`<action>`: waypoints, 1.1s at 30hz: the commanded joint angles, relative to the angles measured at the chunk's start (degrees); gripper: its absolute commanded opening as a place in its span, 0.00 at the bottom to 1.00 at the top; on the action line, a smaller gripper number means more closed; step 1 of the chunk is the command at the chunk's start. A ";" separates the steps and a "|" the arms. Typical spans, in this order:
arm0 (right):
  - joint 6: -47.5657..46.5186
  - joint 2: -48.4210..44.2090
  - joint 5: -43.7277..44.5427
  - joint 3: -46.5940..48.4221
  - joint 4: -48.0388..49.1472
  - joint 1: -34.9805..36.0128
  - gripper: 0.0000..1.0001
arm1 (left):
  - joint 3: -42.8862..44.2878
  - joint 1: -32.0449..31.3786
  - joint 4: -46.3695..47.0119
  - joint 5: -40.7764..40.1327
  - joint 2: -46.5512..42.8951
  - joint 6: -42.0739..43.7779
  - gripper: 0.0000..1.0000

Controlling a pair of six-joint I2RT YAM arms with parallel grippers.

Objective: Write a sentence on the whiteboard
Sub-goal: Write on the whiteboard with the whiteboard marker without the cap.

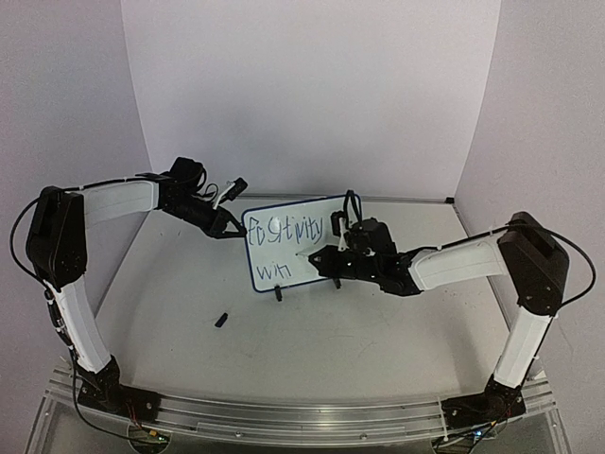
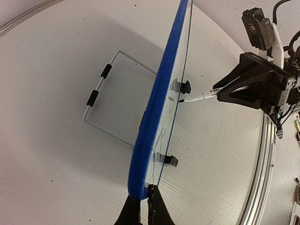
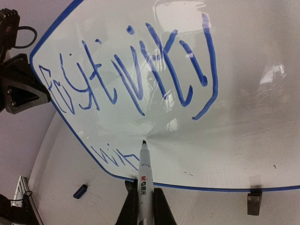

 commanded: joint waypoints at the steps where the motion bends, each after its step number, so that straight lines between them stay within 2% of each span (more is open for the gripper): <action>1: 0.87 1.36 -1.38 0.38 2.43 -0.12 0.00 | 1.45 -0.29 -0.95 -1.94 -1.33 2.30 0.00; 20: 1.36 4.83 -3.44 1.63 0.96 -0.53 0.00 | 1.54 -0.30 -1.07 -2.02 -1.33 2.31 0.00; 33: 2.09 1.33 2.43 -1.71 -0.59 -0.57 0.00 | 1.54 -0.33 -1.02 -2.01 -1.50 2.29 0.00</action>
